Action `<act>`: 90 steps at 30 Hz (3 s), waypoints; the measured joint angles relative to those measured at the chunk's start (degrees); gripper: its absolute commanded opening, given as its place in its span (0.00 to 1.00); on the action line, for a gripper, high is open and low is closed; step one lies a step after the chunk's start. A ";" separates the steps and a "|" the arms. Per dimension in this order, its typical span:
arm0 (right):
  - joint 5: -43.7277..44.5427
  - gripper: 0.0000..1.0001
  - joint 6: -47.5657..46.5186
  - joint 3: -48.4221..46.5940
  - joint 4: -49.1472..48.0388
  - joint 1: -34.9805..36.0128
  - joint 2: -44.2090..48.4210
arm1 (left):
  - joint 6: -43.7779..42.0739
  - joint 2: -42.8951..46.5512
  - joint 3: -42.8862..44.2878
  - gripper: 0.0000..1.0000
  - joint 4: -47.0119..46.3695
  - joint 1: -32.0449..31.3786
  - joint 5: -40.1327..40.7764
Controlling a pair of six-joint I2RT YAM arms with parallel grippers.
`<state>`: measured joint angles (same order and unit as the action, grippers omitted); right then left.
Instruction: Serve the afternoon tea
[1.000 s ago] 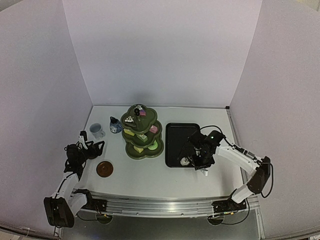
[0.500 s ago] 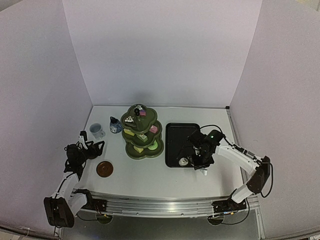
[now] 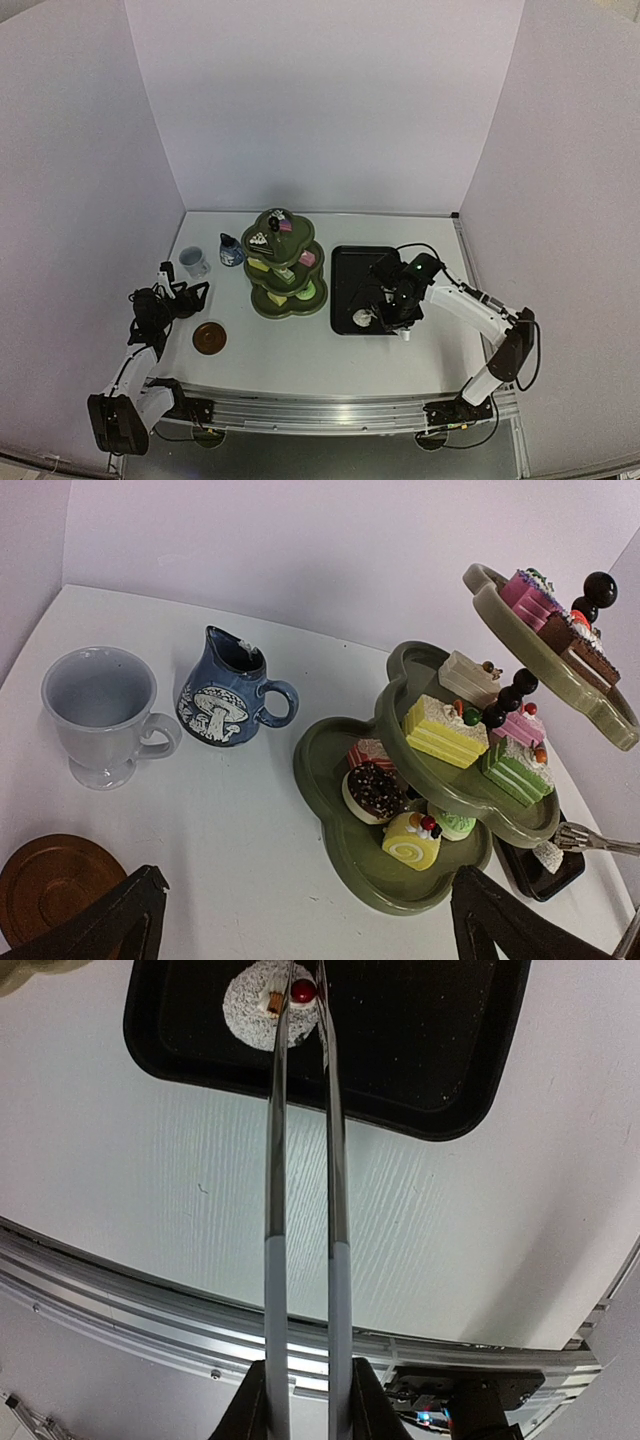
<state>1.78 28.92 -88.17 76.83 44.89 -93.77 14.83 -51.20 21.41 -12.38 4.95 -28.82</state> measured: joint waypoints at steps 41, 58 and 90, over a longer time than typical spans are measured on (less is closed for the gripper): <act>20.07 0.00 -29.39 -46.29 1.72 11.07 -10.40 | -1.44 1.16 2.25 1.00 2.49 0.15 0.52; 20.57 0.00 -36.54 -51.48 0.21 11.57 -17.91 | -1.55 1.14 2.25 1.00 2.43 0.15 0.55; 23.94 0.25 -36.53 -48.17 -6.33 11.11 -19.77 | -1.51 1.14 2.25 1.00 2.32 0.15 0.57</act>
<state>25.72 -7.61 -136.33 70.50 56.01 -113.54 13.32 -50.06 23.66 -10.07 5.10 -28.25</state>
